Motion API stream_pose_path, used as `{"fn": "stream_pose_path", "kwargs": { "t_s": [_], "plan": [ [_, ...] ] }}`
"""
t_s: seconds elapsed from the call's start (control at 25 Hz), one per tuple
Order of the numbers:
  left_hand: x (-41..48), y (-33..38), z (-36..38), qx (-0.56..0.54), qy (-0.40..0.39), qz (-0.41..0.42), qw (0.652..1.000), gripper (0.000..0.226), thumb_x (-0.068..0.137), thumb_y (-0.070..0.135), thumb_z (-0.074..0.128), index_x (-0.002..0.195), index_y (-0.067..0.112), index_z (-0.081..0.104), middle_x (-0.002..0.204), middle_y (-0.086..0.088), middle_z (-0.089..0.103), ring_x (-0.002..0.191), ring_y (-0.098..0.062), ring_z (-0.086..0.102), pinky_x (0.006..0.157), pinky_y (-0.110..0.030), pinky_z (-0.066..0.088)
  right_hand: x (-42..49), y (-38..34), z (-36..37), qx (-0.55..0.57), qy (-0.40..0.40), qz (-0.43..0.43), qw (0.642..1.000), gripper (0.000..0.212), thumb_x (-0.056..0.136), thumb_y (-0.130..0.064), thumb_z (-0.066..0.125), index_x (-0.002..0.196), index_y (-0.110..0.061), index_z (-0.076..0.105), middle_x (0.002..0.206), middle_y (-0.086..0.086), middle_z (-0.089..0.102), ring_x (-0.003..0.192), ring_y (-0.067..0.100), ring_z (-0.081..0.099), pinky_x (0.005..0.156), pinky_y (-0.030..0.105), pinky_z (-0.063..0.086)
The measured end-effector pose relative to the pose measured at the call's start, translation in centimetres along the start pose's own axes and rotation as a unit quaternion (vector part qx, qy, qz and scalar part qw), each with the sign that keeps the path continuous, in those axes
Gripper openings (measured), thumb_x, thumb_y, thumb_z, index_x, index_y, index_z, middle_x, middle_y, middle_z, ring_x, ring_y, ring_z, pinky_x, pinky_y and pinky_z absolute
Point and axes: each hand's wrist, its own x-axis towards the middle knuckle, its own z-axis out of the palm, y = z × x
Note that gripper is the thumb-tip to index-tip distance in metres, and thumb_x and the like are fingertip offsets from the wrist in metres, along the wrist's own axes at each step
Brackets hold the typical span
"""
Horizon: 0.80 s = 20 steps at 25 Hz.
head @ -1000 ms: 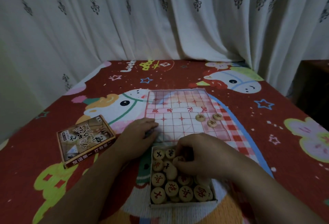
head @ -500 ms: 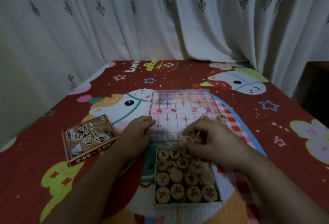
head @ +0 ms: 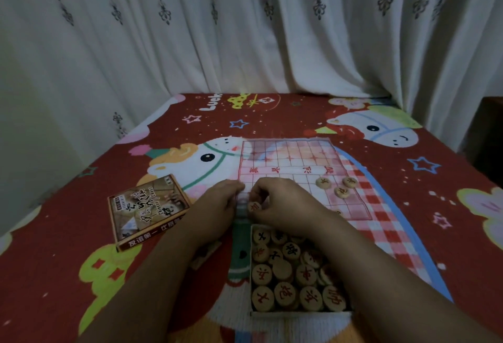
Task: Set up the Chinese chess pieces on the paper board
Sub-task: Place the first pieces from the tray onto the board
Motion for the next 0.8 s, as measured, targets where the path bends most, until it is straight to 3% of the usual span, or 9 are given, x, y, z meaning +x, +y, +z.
{"fn": "stream_pose_path", "kwargs": {
  "t_s": [0.28, 0.4, 0.6, 0.8],
  "plan": [
    [0.1, -0.3, 0.0, 0.005, -0.01, 0.003, 1.0, 0.043, 0.097, 0.005, 0.042, 0.14, 0.012, 0.048, 0.145, -0.006, 0.046, 0.134, -0.018, 0.04, 0.111, -0.025, 0.027, 0.6, 0.0, 0.4, -0.004, -0.034, 0.013, 0.999, 0.017, 0.085, -0.027, 0.071, 0.102, -0.024, 0.066, 0.102, -0.003, 0.065, 0.092, 0.015, 0.062, 0.083, 0.037, 0.057],
    [0.0, 0.2, -0.1, 0.015, -0.005, 0.002, 1.0, 0.042, 0.099, 0.007, 0.041, 0.141, 0.012, 0.047, 0.146, -0.006, 0.045, 0.134, -0.016, 0.039, 0.106, -0.018, 0.022, 0.6, 0.0, 0.4, -0.011, -0.039, 0.012, 0.999, 0.017, 0.086, -0.025, 0.07, 0.103, -0.022, 0.068, 0.102, -0.004, 0.065, 0.092, 0.014, 0.062, 0.084, 0.037, 0.057],
    [0.0, 0.3, -0.1, 0.018, 0.001, 0.0, 1.0, 0.042, 0.099, 0.007, 0.041, 0.141, 0.012, 0.047, 0.148, -0.006, 0.044, 0.136, -0.016, 0.037, 0.105, -0.015, 0.018, -0.2, 0.9, -1.0, 0.015, 0.019, 0.02, 1.0, 0.009, 0.087, -0.027, 0.069, 0.095, -0.027, 0.066, 0.098, -0.011, 0.065, 0.089, 0.007, 0.061, 0.078, 0.03, 0.055],
    [0.0, 0.2, -0.1, 0.028, 0.004, -0.003, 1.0, 0.043, 0.1, 0.007, 0.041, 0.142, 0.013, 0.046, 0.15, -0.004, 0.042, 0.138, -0.014, 0.034, 0.104, -0.013, 0.015, -0.3, 1.8, -0.7, -0.007, -0.015, 0.042, 0.999, 0.008, 0.083, -0.028, 0.075, 0.087, -0.028, 0.067, 0.094, -0.01, 0.067, 0.086, 0.008, 0.062, 0.077, 0.032, 0.057]
  ]
}}
